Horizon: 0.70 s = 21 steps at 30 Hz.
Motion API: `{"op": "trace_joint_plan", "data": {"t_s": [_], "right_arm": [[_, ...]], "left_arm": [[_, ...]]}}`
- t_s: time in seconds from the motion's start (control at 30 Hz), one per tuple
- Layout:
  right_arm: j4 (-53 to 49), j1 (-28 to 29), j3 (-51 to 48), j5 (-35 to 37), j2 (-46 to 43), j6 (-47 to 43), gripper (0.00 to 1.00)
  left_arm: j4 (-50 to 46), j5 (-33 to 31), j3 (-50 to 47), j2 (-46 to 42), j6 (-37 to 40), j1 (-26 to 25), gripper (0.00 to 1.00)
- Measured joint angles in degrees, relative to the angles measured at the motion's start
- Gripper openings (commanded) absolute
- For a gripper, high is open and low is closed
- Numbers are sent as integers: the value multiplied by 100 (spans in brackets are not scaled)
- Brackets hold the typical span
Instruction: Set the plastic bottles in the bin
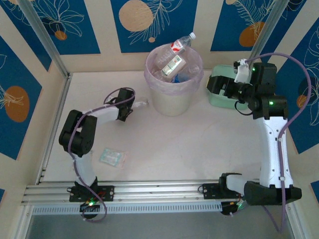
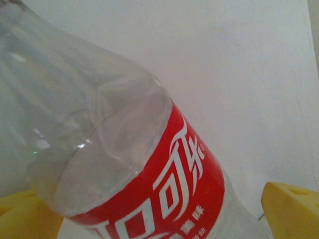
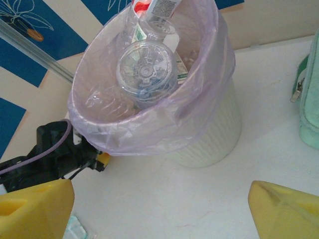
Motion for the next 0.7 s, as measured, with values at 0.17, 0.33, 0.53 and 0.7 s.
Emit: {"op": "trace_joint_plan", "data": {"t_s": [0.17, 0.33, 0.53, 0.7], "right_arm": [[52, -136, -149, -181, -146, 24, 90], [83, -289, -245, -299, -177, 33, 90], [83, -363, -282, -380, -203, 68, 90], [87, -369, -282, -518, -278, 90, 89]], "left_arm": [[-39, -7, 138, 245, -48, 46, 86], [-44, 11, 144, 280, -153, 81, 72], [251, 35, 15, 293, -151, 149, 55], [575, 153, -332, -2, 697, 229, 45]]}}
